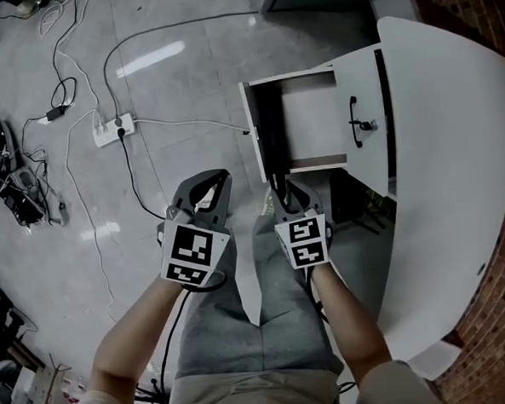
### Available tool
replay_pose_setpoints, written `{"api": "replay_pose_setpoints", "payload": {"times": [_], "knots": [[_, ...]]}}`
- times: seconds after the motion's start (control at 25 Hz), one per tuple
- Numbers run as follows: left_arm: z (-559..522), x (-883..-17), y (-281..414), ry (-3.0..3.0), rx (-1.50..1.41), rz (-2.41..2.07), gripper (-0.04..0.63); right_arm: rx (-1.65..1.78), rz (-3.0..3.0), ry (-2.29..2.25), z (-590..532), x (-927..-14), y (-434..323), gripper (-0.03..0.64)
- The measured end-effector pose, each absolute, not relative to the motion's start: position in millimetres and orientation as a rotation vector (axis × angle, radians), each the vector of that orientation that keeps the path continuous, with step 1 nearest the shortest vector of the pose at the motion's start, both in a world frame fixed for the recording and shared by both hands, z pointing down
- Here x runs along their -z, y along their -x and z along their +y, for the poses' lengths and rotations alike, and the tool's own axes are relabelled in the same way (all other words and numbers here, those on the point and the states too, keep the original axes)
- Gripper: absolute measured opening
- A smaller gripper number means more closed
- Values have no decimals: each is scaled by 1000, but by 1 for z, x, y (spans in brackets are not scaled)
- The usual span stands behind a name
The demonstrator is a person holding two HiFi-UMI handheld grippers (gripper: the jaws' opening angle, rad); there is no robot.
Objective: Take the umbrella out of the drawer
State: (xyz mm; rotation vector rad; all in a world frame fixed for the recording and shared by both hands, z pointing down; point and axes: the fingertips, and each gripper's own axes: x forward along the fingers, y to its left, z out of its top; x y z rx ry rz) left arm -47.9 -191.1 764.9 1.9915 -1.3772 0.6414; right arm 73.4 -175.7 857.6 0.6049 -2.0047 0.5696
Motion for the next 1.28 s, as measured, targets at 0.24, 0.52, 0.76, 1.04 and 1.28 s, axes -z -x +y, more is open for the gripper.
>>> {"api": "replay_pose_setpoints", "payload": {"times": [0.24, 0.52, 0.76, 1.04, 1.28], "knots": [[-181, -826, 44, -1975, -646, -1361, 8, -544, -1931, -614, -158, -932, -82, 101], [-168, -886, 26, -2010, -656, -1287, 8, -445, -1872, -609, -142, -991, -91, 118], [-165, -912, 21, -1983, -625, -1270, 8, -435, -1826, -599, -131, -1019, -103, 100], [-169, -916, 15, -2026, -495, -1275, 8, -526, -1875, -858, -163, -1014, -116, 57], [-176, -923, 11, -2031, -492, -1259, 8, -425, -1884, -874, -189, -1023, -109, 57]]}}
